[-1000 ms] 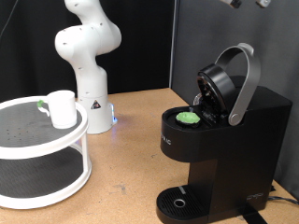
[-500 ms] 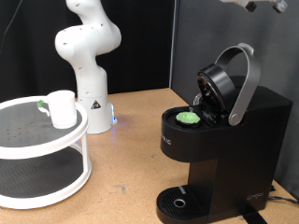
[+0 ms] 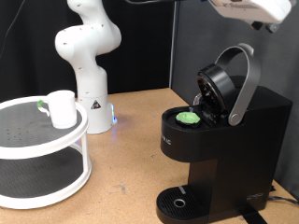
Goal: Make a cup of coffee with the keurig machine
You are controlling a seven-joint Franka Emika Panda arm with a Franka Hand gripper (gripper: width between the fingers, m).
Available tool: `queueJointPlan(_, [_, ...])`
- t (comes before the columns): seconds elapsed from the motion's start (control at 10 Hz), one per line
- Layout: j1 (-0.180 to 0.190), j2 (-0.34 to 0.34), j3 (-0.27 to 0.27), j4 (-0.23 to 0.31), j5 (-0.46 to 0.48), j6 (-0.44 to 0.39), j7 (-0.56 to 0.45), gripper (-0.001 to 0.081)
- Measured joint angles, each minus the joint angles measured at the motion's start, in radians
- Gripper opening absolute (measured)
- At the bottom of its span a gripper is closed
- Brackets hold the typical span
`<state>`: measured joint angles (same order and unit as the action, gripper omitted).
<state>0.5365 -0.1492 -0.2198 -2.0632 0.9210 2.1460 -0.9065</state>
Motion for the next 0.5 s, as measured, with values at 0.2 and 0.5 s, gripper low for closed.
queueJointPlan(0.2, [-0.004, 0.000, -0.003, -0.018, -0.015, 0.028, -0.010, 0.0245])
queueJointPlan(0.5, [-0.019, -0.001, -0.012, -0.037, -0.041, 0.027, -0.020, 0.0021])
